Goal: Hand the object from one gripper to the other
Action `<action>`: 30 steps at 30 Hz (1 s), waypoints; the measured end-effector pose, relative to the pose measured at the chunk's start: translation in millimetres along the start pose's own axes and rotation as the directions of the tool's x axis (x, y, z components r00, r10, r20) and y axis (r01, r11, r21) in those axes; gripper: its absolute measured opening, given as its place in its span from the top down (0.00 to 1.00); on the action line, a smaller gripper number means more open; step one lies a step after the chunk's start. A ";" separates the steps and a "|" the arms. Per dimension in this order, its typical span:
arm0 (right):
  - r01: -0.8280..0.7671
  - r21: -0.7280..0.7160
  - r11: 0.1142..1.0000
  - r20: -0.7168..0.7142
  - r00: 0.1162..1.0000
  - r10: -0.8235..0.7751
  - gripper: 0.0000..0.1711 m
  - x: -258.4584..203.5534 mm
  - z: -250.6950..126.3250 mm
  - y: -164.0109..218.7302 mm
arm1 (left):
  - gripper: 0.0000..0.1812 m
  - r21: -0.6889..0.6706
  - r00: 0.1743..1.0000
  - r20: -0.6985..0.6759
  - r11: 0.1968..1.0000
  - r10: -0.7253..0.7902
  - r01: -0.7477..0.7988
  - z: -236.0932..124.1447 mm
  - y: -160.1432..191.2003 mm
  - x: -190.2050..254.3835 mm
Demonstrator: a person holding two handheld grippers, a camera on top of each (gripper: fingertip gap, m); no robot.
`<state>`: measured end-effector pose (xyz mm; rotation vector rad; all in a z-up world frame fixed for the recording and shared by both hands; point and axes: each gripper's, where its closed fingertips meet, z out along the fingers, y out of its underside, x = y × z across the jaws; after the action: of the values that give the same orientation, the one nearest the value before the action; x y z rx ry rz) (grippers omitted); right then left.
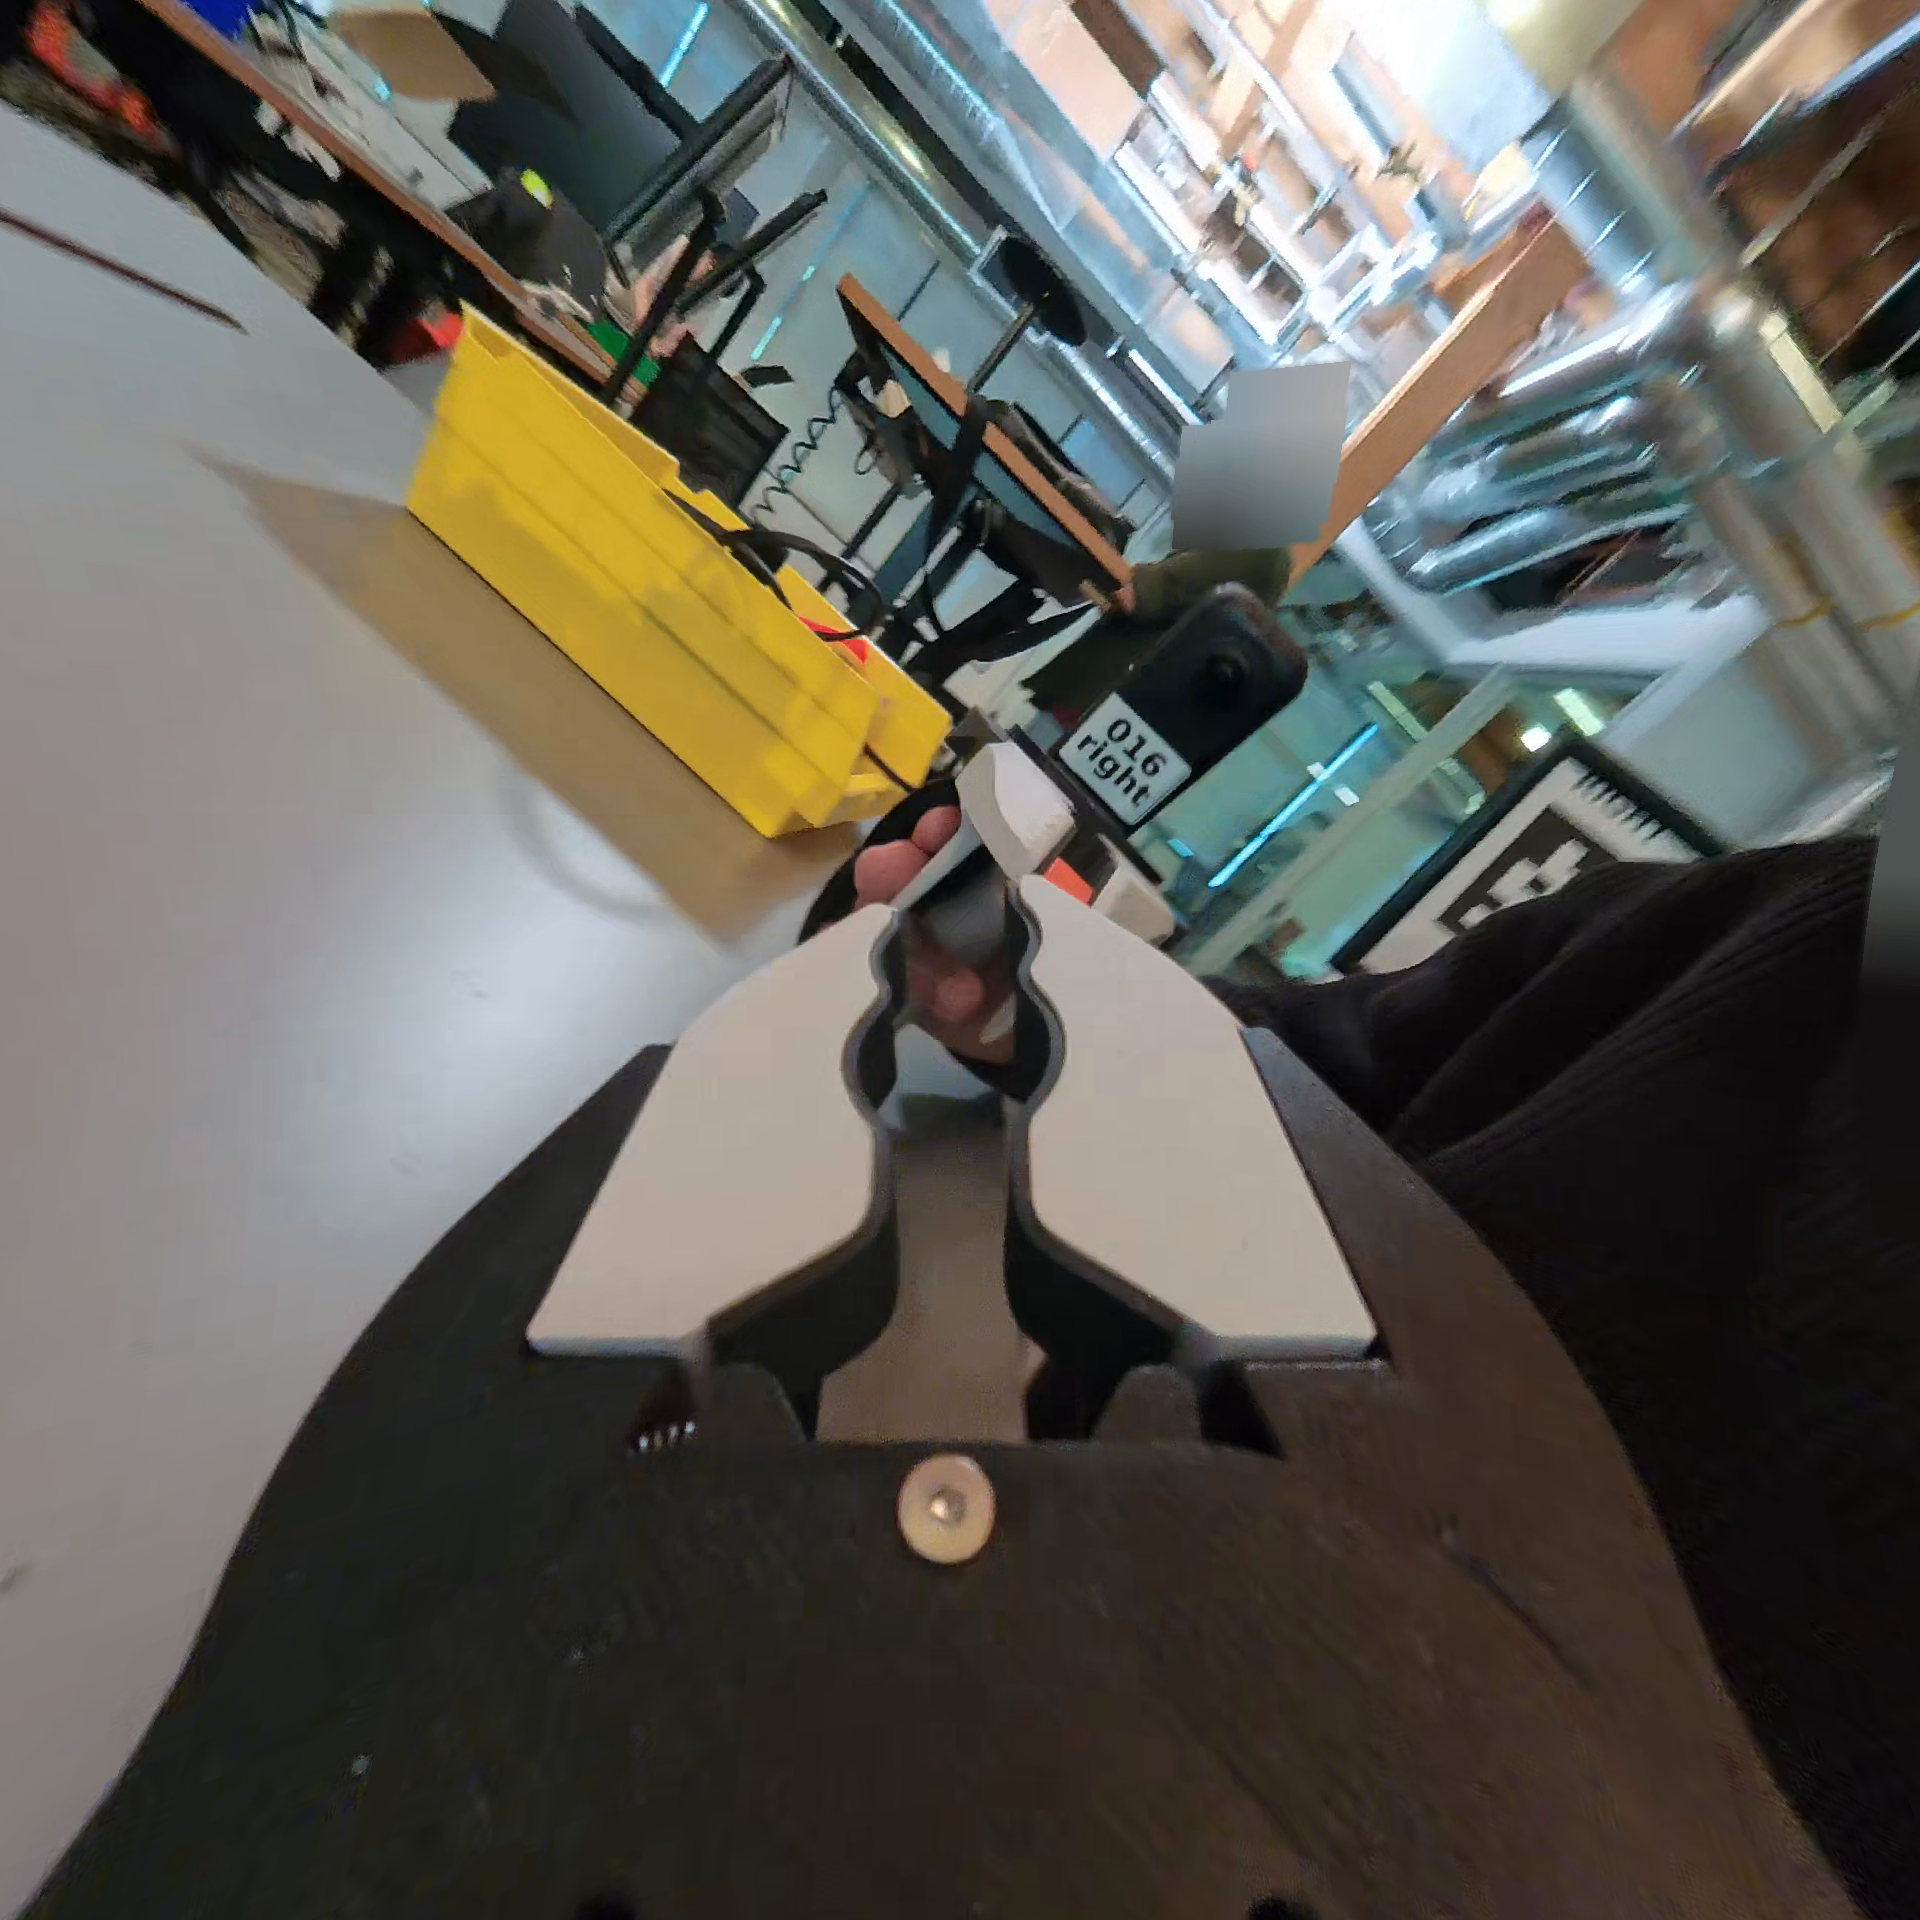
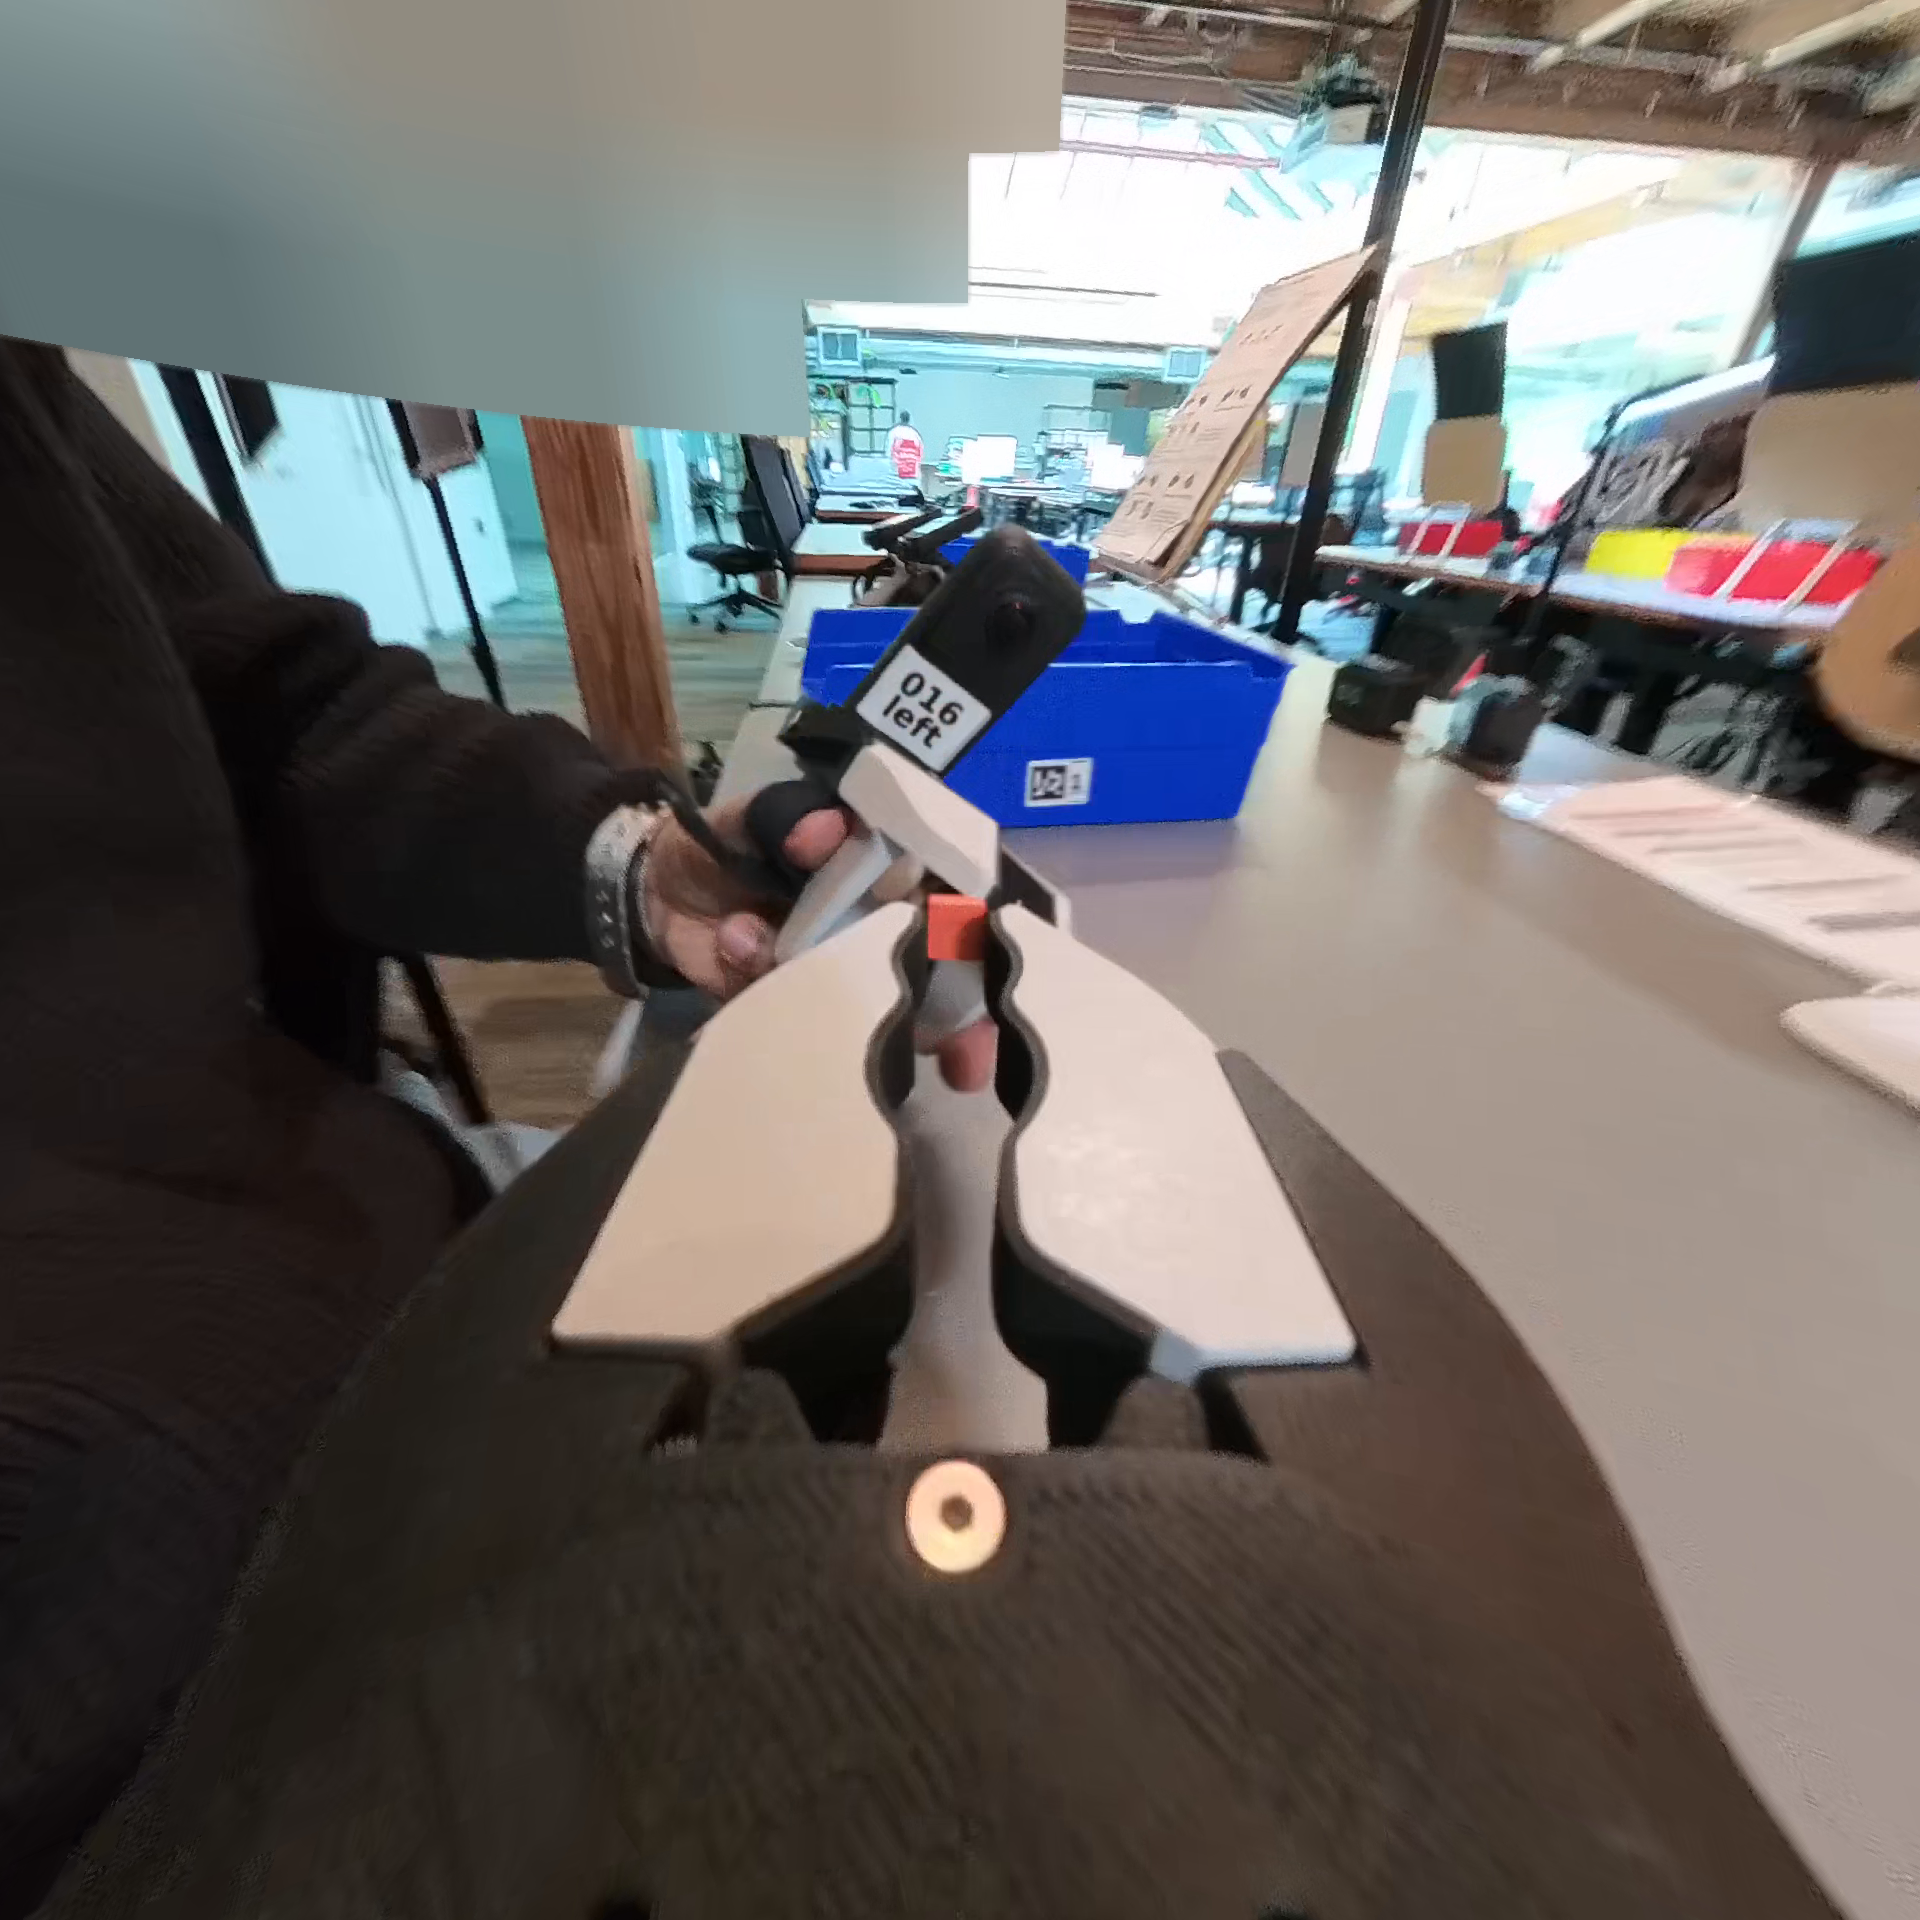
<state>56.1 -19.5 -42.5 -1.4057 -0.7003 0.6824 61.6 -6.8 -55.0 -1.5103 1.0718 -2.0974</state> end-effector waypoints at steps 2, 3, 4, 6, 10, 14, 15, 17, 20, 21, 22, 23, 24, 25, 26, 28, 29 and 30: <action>-0.153 0.014 0.988 0.030 0.988 0.153 0.94 1.7 -1.4 -0.9 | 0.87 -0.008 0.994 0.033 0.995 0.104 -0.104 1.3 0.4 1.7; -0.241 0.028 0.970 0.045 0.970 0.239 0.94 3.9 -2.6 -2.3 | 0.87 -0.013 0.987 0.044 0.988 0.155 -0.154 1.9 0.7 3.0; -0.328 0.047 0.944 0.063 0.944 0.325 0.94 6.7 -4.2 -4.2 | 0.85 -0.019 0.977 0.060 0.979 0.206 -0.205 2.3 0.7 4.0; -0.484 0.093 0.870 0.103 0.874 0.475 0.94 13.9 -8.6 -8.2 | 0.85 -0.030 0.945 0.085 0.949 0.315 -0.314 2.6 0.2 7.3; -0.662 0.139 0.736 0.163 0.749 0.642 0.94 23.9 -13.9 -10.0 | 0.86 -0.065 0.854 0.122 0.863 0.505 -0.501 4.6 2.2 14.5; -0.753 0.070 0.655 0.216 0.652 0.727 0.94 14.9 -8.1 -4.1 | 0.84 -0.121 0.711 0.162 0.729 0.684 -0.674 8.4 7.7 17.1; -0.770 0.052 0.635 0.231 0.628 0.743 0.94 11.9 -6.4 -3.2 | 0.84 -0.144 0.667 0.172 0.688 0.725 -0.712 9.0 9.4 16.5; -0.798 0.027 0.602 0.256 0.587 0.768 0.94 7.4 -4.3 -2.4 | 0.85 -0.181 0.593 0.178 0.619 0.785 -0.764 10.3 13.1 16.0; -0.827 -0.001 0.562 0.277 0.540 0.795 0.94 4.1 -4.0 -0.8 | 0.86 -0.194 0.536 0.193 0.568 0.822 -0.800 10.8 12.9 16.7; -0.834 -0.011 0.551 0.281 0.527 0.802 0.94 3.5 -3.7 0.4 | 0.86 -0.201 0.524 0.196 0.557 0.829 -0.806 10.6 13.1 16.1; -0.841 -0.021 0.541 0.283 0.514 0.810 0.94 2.8 -3.6 1.6 | 0.87 -0.209 0.511 0.197 0.545 0.837 -0.812 10.4 13.3 15.1; -0.848 -0.030 0.530 0.285 0.501 0.818 0.94 1.8 -3.2 3.3 | 0.87 -0.218 0.498 0.201 0.534 0.844 -0.817 10.2 13.5 13.8; -0.854 -0.045 0.519 0.287 0.486 0.825 0.94 0.3 -2.8 4.9 | 0.87 -0.224 0.488 0.198 0.524 0.850 -0.821 10.2 14.3 13.3; -0.859 -0.059 0.508 0.291 0.472 0.832 0.94 -1.4 -2.4 6.2 | 0.88 -0.227 0.482 0.194 0.517 0.855 -0.825 10.4 15.2 13.2; -0.863 -0.073 0.500 0.294 0.460 0.838 0.94 -3.0 -1.8 7.4 | 0.88 -0.231 0.476 0.193 0.511 0.858 -0.828 10.6 15.9 13.0; -0.866 -0.099 0.491 0.297 0.445 0.845 0.94 -6.5 -0.4 9.9 | 0.88 -0.239 0.463 0.189 0.498 0.866 -0.834 10.9 17.3 12.3; -0.866 -0.110 0.487 0.299 0.438 0.848 0.94 -8.3 0.0 10.5 | 0.89 -0.244 0.458 0.189 0.493 0.869 -0.835 10.9 17.7 11.6; -0.868 -0.113 0.483 0.301 0.434 0.849 0.94 -9.0 0.1 10.6 | 0.91 -0.247 0.451 0.190 0.487 0.872 -0.838 10.9 17.8 11.2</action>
<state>50.3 -25.9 -53.3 -1.5751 -0.1101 1.7843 64.7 -29.9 -59.2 -0.9030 1.4408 -1.0490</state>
